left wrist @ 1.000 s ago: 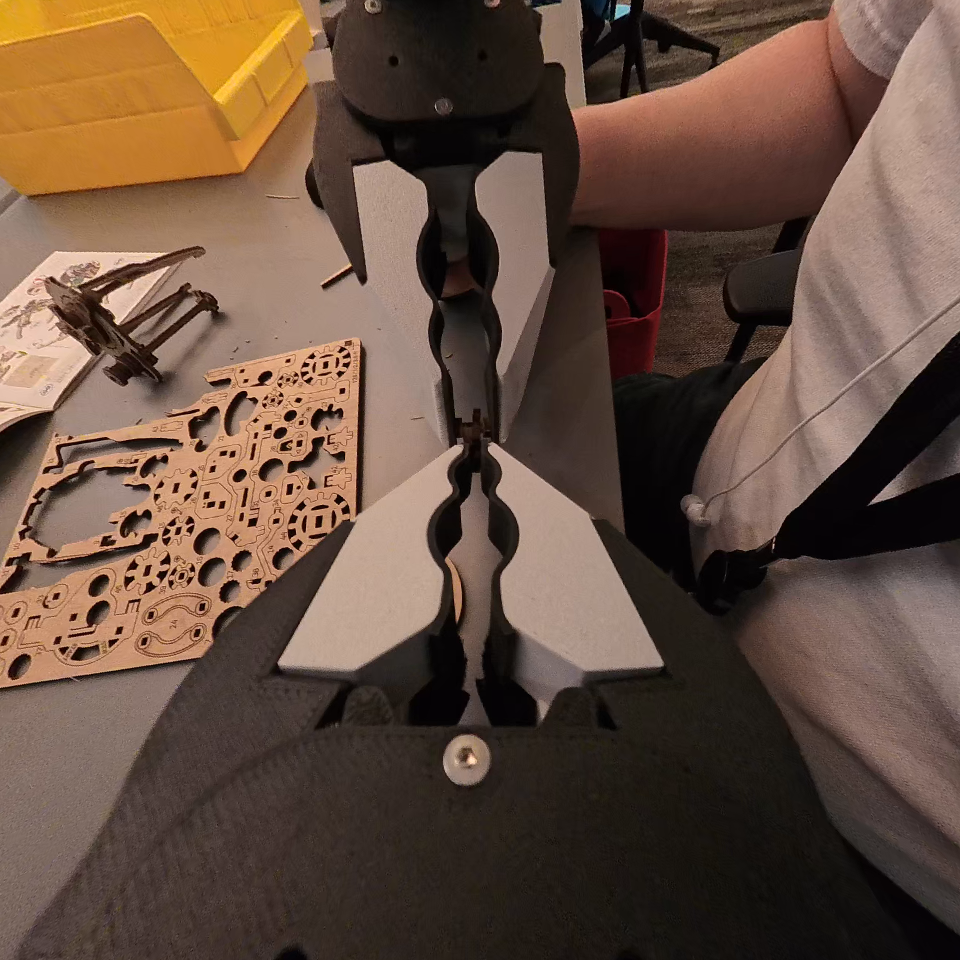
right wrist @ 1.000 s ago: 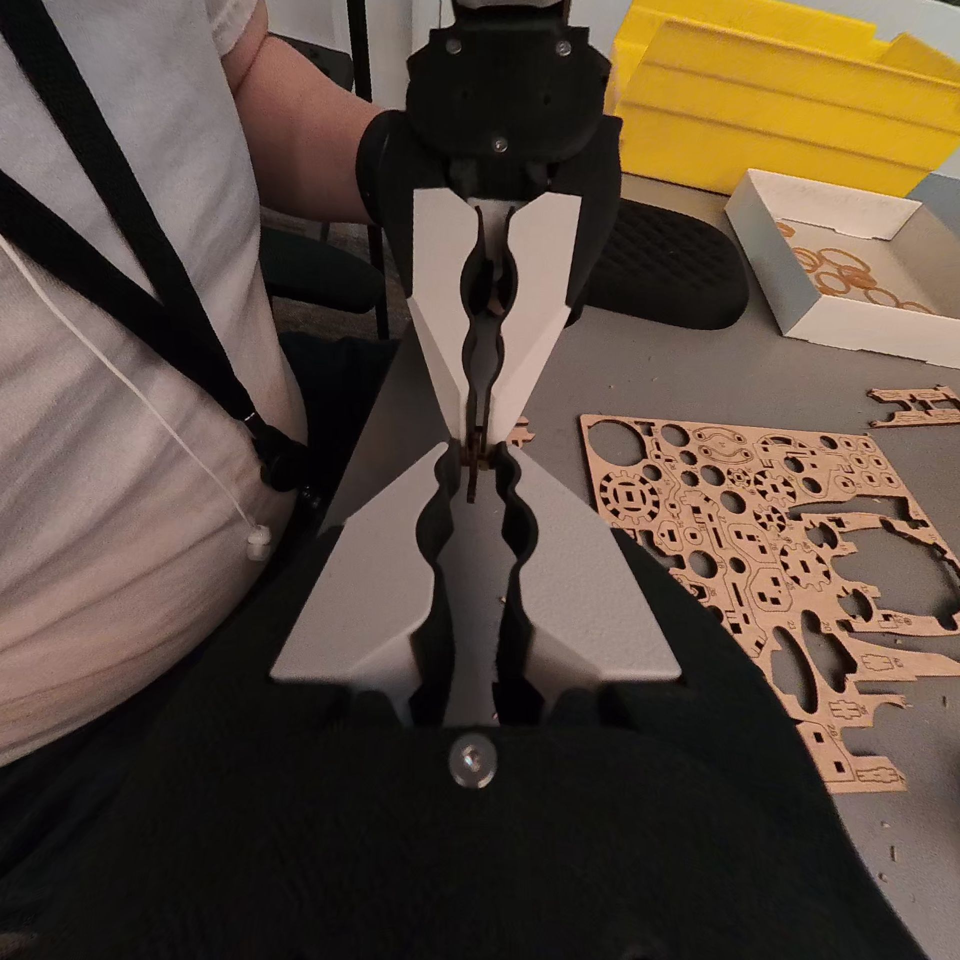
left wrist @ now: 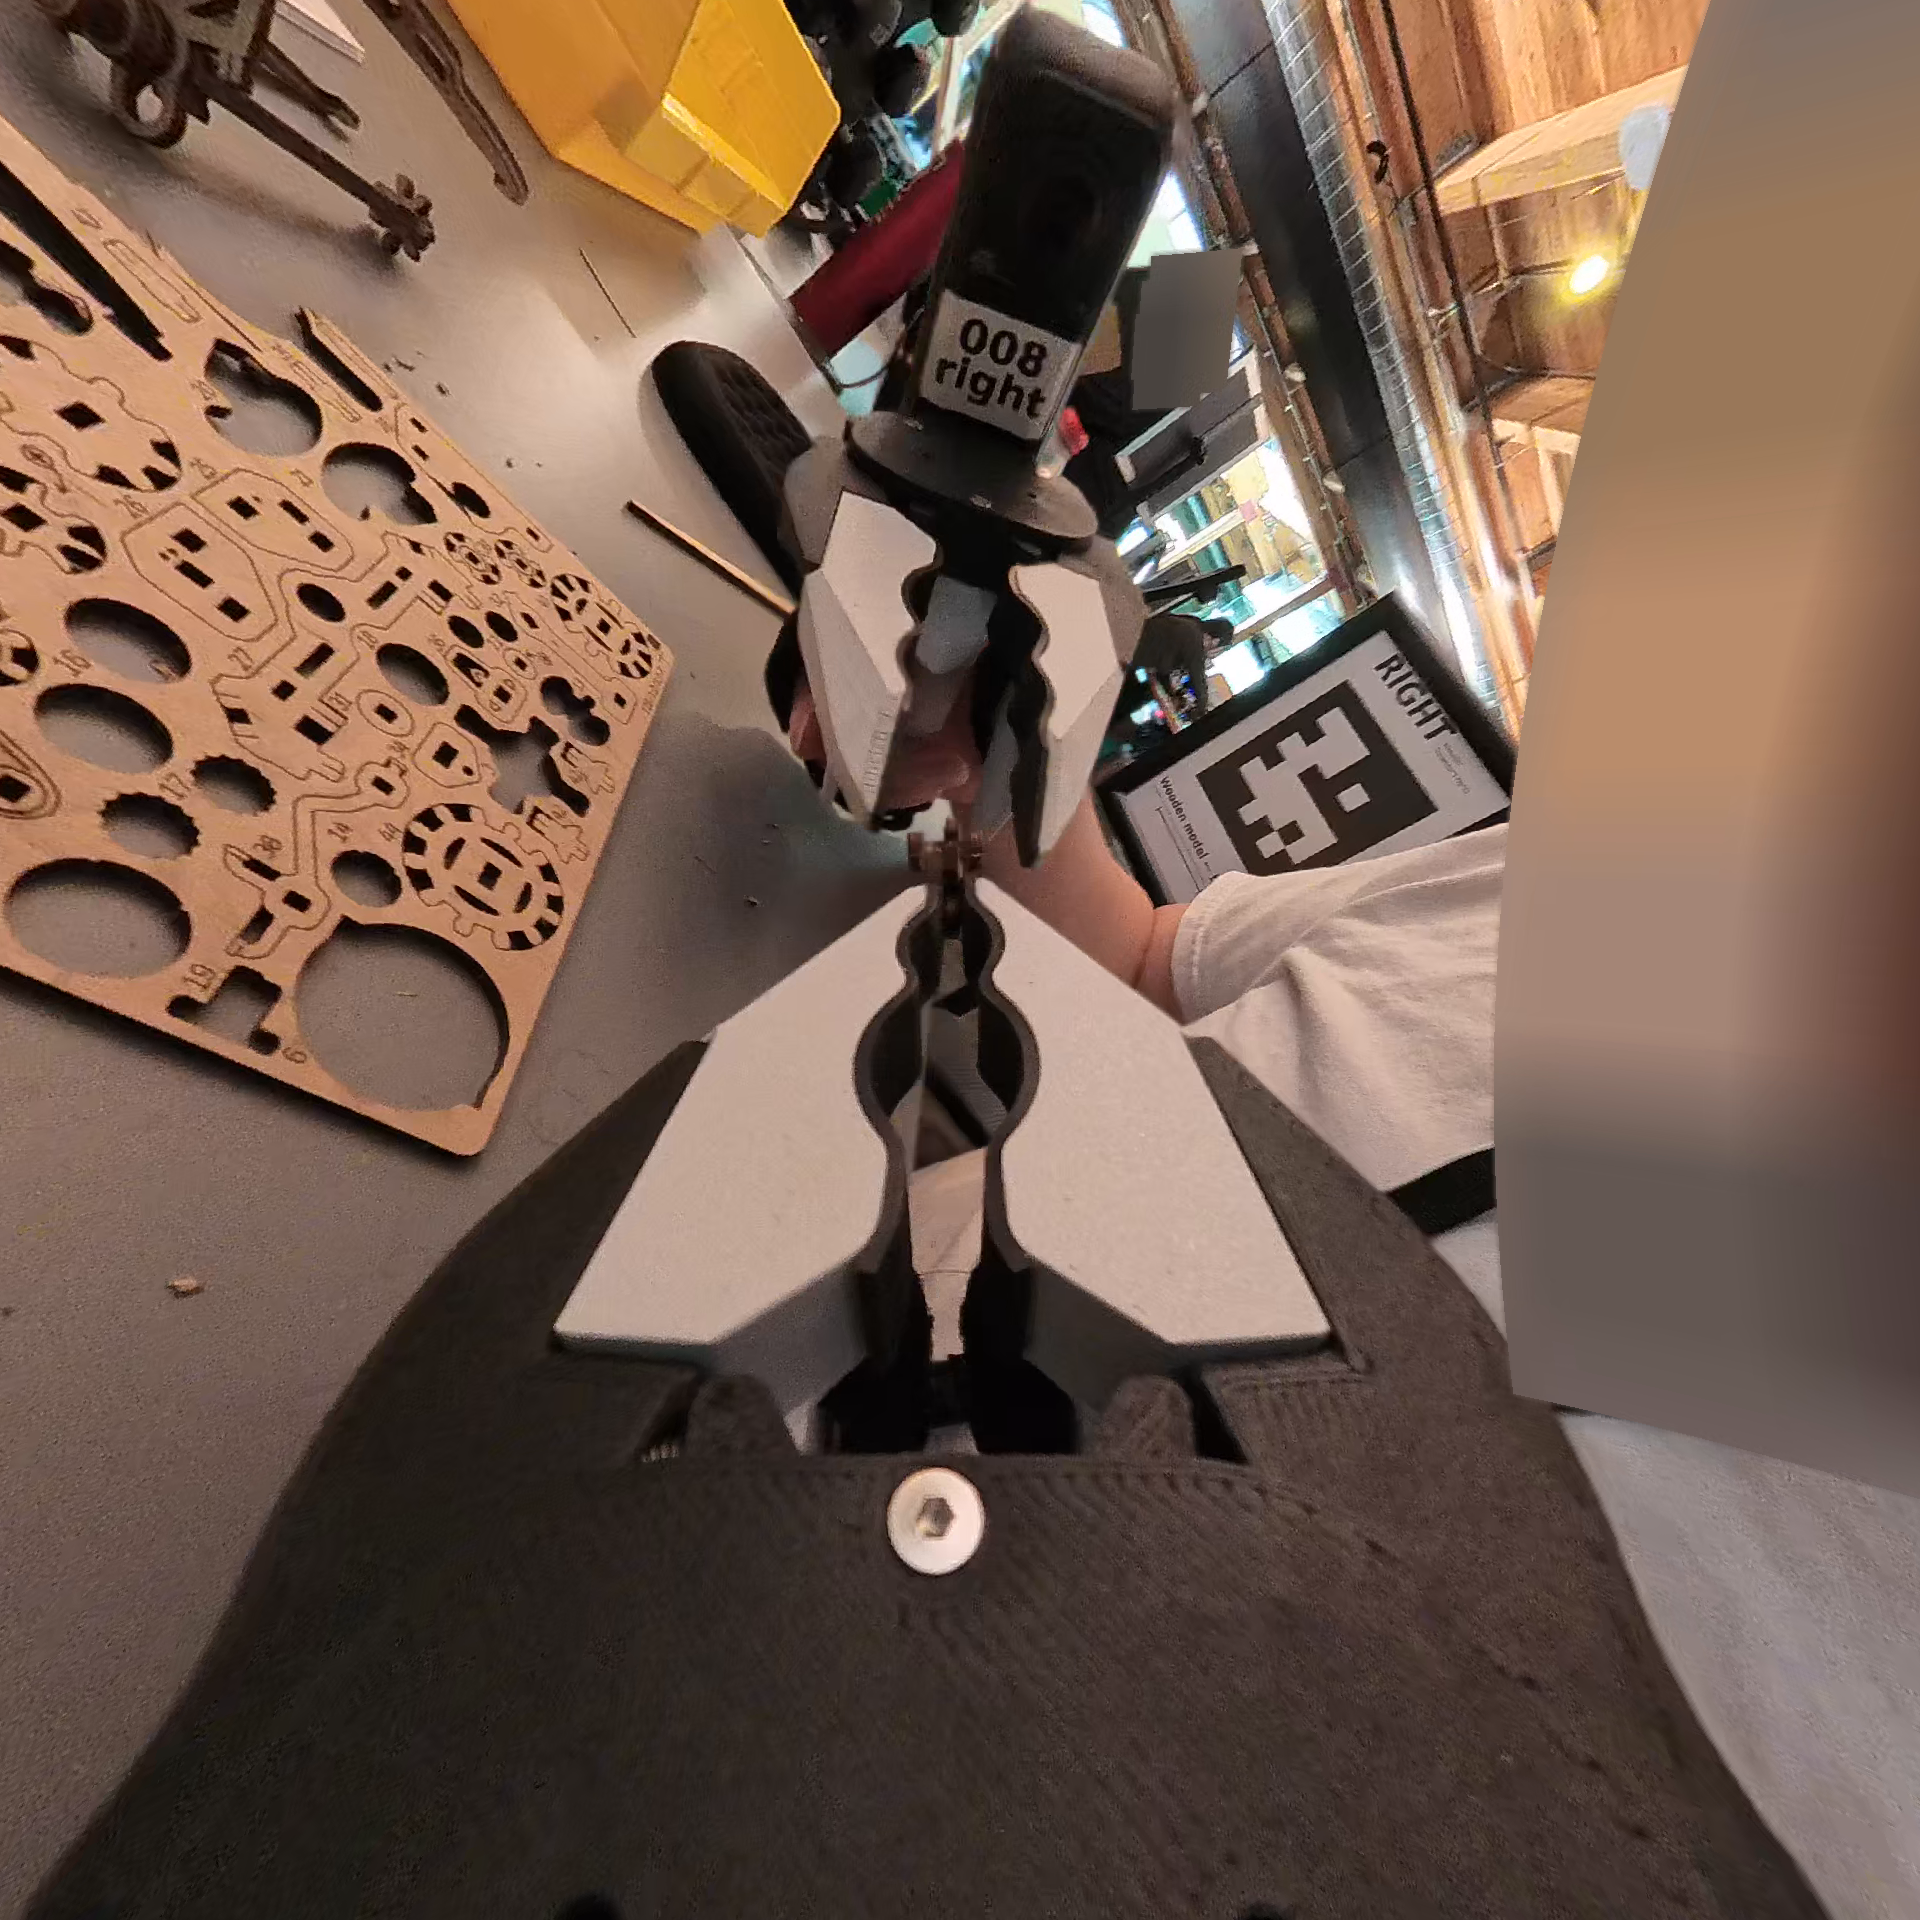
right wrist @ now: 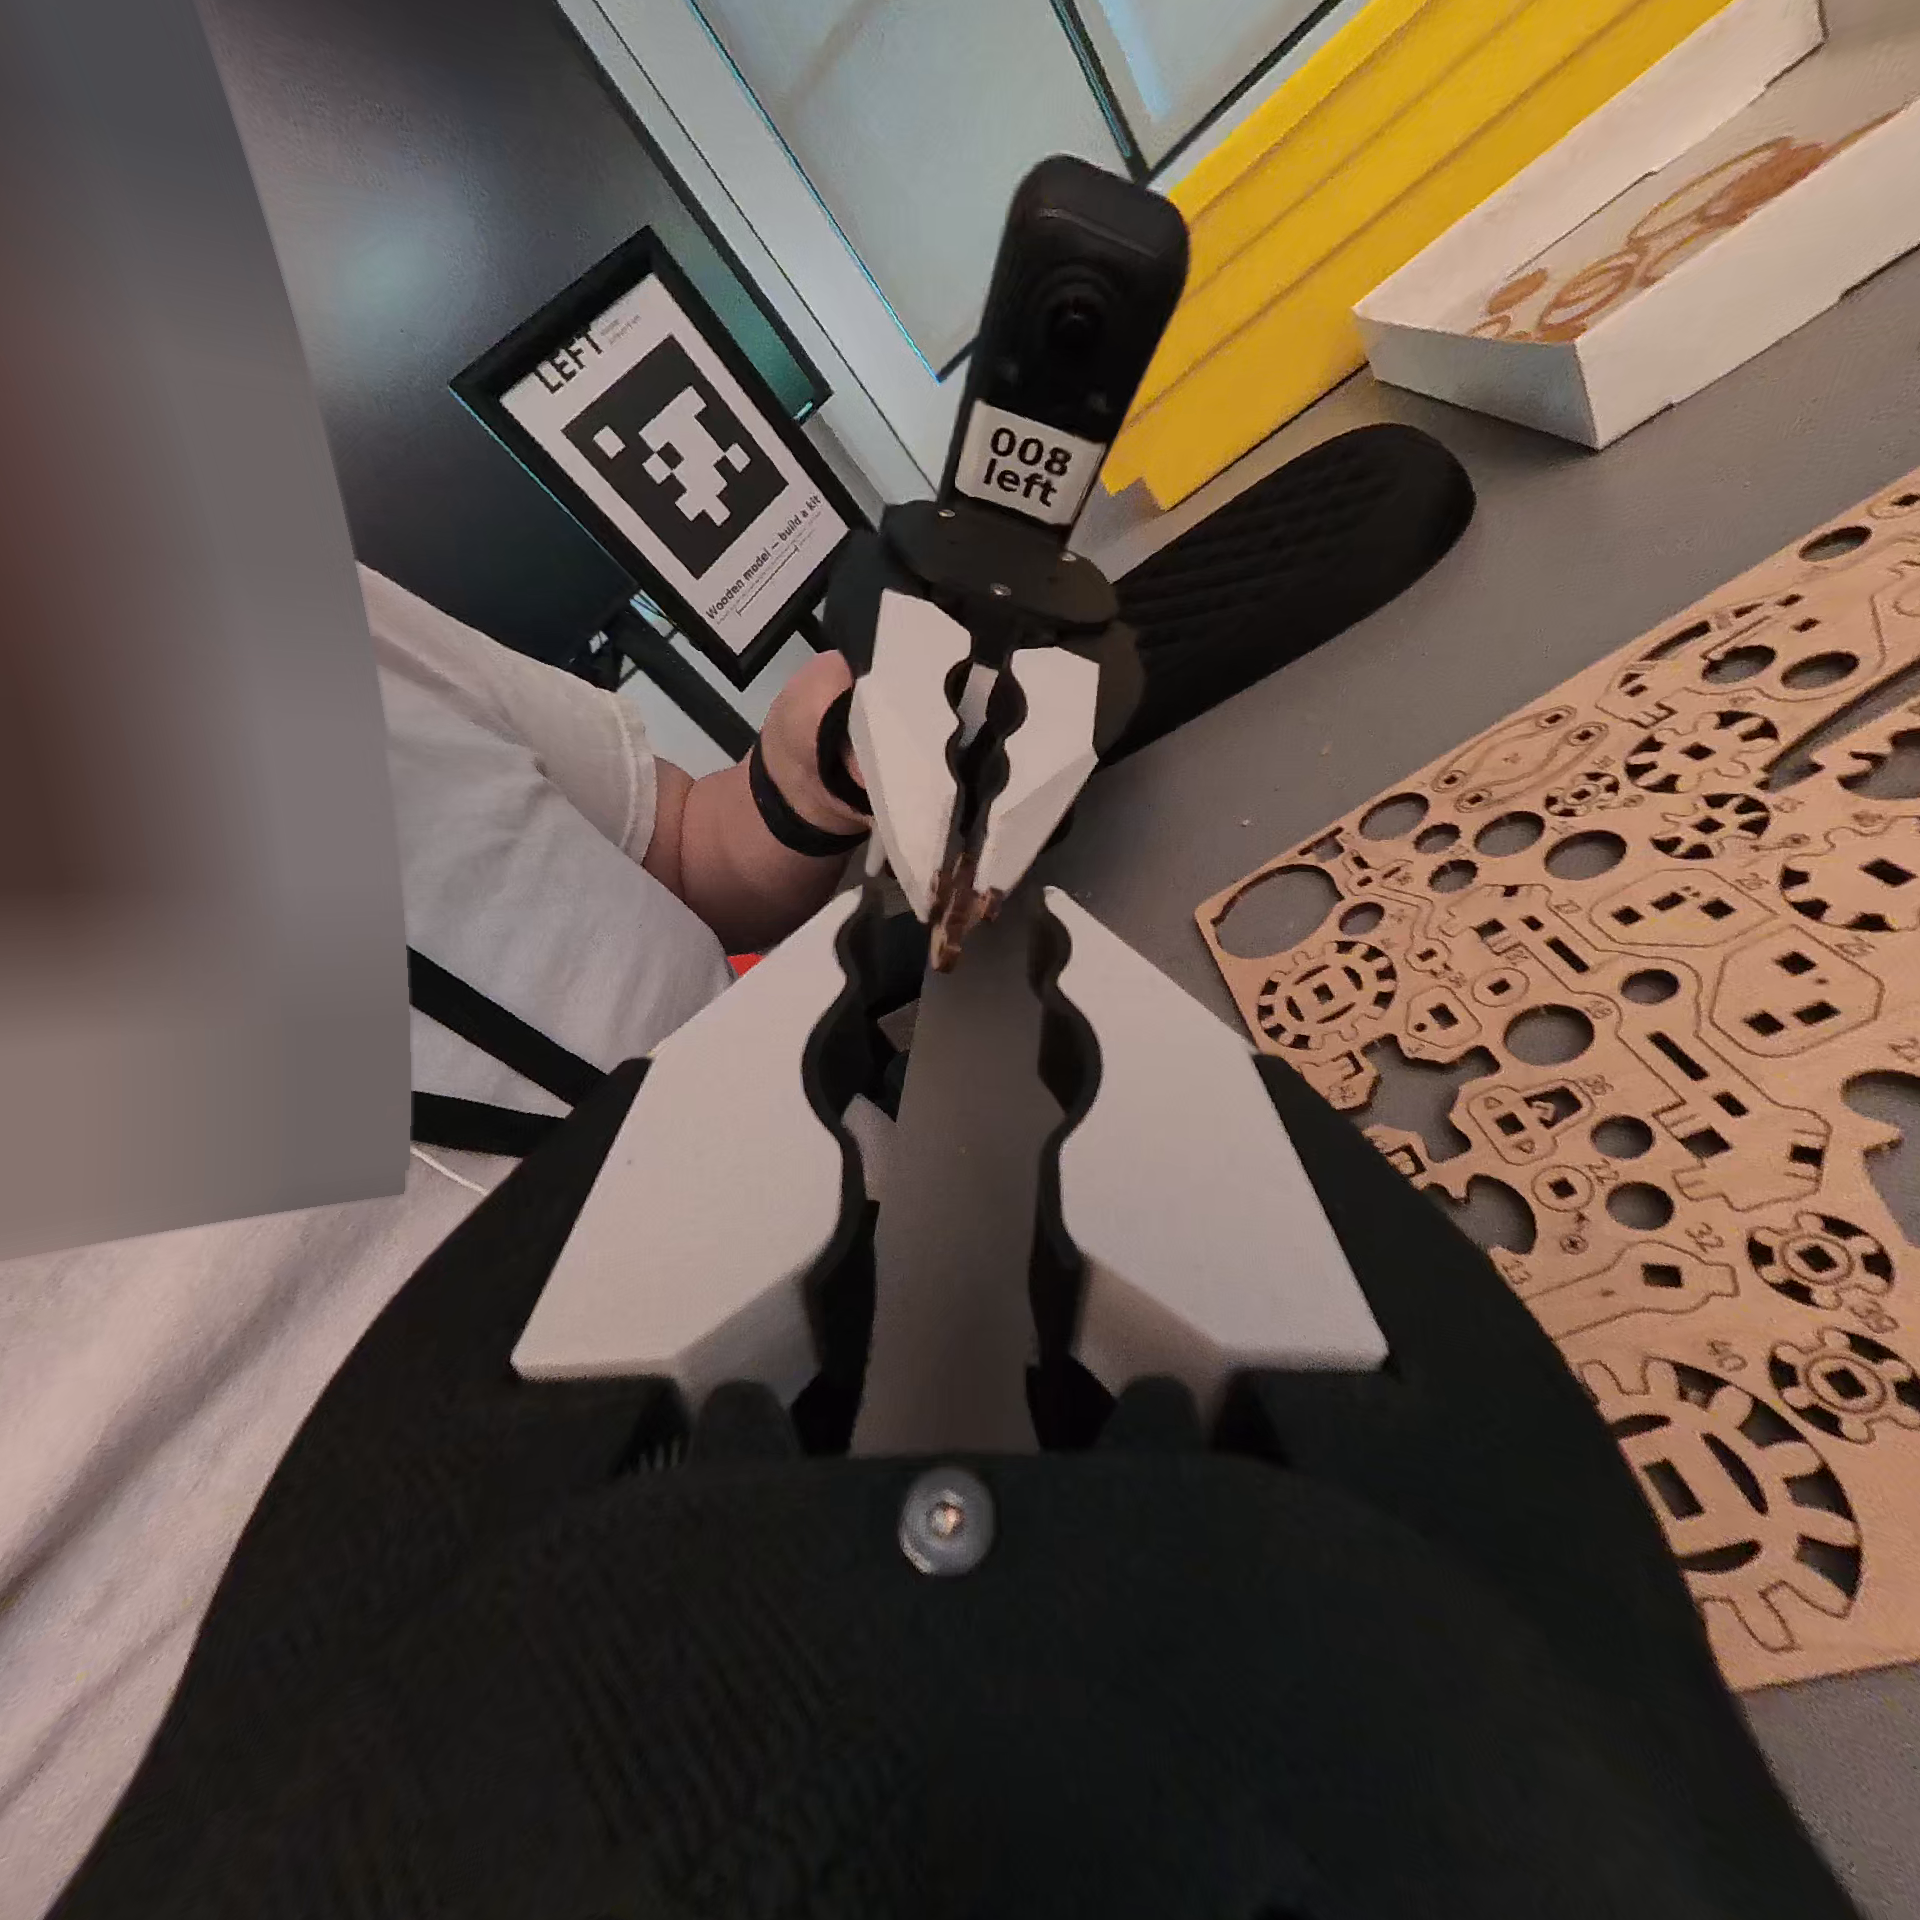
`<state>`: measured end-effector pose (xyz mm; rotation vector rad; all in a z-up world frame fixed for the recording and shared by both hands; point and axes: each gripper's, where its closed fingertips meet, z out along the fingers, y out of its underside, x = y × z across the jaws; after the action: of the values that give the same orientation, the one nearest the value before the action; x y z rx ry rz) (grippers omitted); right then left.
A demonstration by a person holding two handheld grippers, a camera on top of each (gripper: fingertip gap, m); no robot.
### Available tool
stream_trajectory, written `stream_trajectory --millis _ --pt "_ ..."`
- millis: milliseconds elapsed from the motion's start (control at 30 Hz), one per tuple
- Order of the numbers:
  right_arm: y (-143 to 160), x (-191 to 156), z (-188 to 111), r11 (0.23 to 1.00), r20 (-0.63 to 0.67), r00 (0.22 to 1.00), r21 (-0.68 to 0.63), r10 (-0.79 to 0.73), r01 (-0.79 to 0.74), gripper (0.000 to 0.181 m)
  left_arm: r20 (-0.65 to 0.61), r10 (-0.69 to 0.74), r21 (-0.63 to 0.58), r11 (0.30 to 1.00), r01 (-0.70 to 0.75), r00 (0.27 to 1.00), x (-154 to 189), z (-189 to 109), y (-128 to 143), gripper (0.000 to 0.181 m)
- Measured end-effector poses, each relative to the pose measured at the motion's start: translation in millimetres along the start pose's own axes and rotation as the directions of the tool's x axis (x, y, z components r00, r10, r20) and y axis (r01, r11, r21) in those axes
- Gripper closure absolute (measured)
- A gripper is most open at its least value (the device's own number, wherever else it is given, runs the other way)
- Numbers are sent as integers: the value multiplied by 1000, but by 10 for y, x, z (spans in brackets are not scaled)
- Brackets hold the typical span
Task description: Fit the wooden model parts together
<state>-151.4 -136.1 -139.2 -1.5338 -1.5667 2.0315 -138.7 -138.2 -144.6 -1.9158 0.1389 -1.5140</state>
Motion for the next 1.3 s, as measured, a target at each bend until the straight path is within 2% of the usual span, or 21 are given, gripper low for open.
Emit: stream_trajectory --millis 167,300,467,567,700,900,1167,1300 --pt "42 9 61 1000 11 1000 -14 12 -12 154 106 156 -29 988 -153 982 -57 29 -4 180" --pt "36 -20 66 1000 37 999 2 3 -4 165 143 310 -66 951 -303 940 -8 57 0 180" --pt "18 -196 25 998 125 990 19 -59 57 169 74 452 -65 892 -448 889 170 72 33 180" --pt "45 -208 33 988 91 983 4 -157 158 170 81 536 -95 843 -529 840 168 64 66 181" --pt "10 -174 33 963 5 963 11 -270 270 169 149 622 -117 783 -611 768 142 53 23 180" --pt "-47 -212 14 943 -39 943 39 -330 332 165 210 695 -103 715 -692 687 186 85 -42 180" --pt "19 -363 39 927 39 927 34 -374 373 170 89 722 -119 692 -712 686 320 49 88 180" --pt "-12 -432 22 933 82 930 67 -359 354 171 56 701 -84 713 -696 711 400 55 77 180"
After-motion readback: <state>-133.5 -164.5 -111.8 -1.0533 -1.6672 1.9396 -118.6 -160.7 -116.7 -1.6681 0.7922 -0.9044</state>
